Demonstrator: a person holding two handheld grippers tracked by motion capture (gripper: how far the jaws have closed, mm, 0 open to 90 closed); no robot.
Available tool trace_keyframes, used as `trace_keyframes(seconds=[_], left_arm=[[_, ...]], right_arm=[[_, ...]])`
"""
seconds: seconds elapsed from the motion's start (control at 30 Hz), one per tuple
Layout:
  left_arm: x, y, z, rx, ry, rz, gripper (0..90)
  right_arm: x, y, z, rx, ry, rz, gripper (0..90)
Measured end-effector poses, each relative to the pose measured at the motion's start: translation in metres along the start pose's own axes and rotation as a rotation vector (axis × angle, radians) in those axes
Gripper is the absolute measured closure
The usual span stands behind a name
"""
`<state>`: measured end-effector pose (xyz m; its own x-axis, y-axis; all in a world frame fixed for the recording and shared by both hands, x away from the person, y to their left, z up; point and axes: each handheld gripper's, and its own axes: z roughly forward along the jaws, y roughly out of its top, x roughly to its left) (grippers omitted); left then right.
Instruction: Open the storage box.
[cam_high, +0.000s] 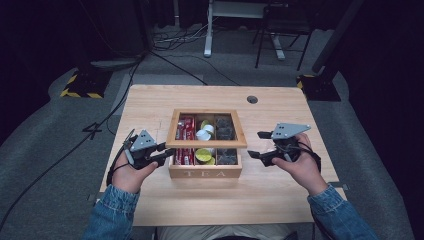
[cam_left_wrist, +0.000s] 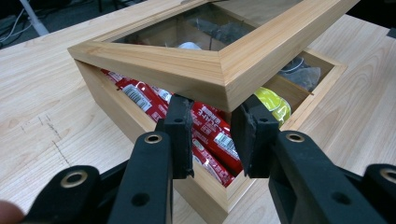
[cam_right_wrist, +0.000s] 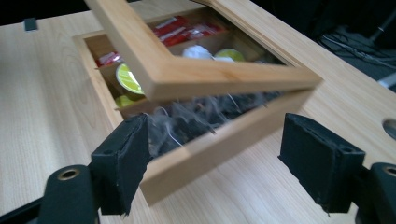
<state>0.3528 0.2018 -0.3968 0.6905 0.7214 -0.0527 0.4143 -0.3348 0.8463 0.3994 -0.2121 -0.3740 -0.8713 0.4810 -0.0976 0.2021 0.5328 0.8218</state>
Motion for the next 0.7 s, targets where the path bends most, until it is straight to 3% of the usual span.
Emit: trace_keyframes(seconds=[0.13, 0.37, 0.47, 0.6, 0.7], left_arm=[[0.001, 0.001, 0.001, 0.001, -0.003, 0.009, 68.4], [0.001, 0.003, 0.002, 0.001, -0.017, 0.005, 67.4], [0.002, 0.004, 0.002, 0.005, -0.023, 0.013, 67.4], [0.004, 0.006, 0.005, 0.005, -0.030, 0.016, 67.4], [0.004, 0.008, 0.007, -0.011, -0.030, 0.029, 65.8]], right_arm=[[0.008, 0.012, 0.012, 0.006, 0.014, -0.066, 25.8], [0.012, 0.020, 0.026, 0.025, 0.017, -0.116, 27.7], [0.012, 0.024, 0.032, 0.042, -0.024, -0.158, 29.3], [0.011, 0.027, 0.034, 0.024, -0.044, -0.159, 31.4], [0.011, 0.031, 0.034, 0.013, -0.052, -0.189, 35.1]])
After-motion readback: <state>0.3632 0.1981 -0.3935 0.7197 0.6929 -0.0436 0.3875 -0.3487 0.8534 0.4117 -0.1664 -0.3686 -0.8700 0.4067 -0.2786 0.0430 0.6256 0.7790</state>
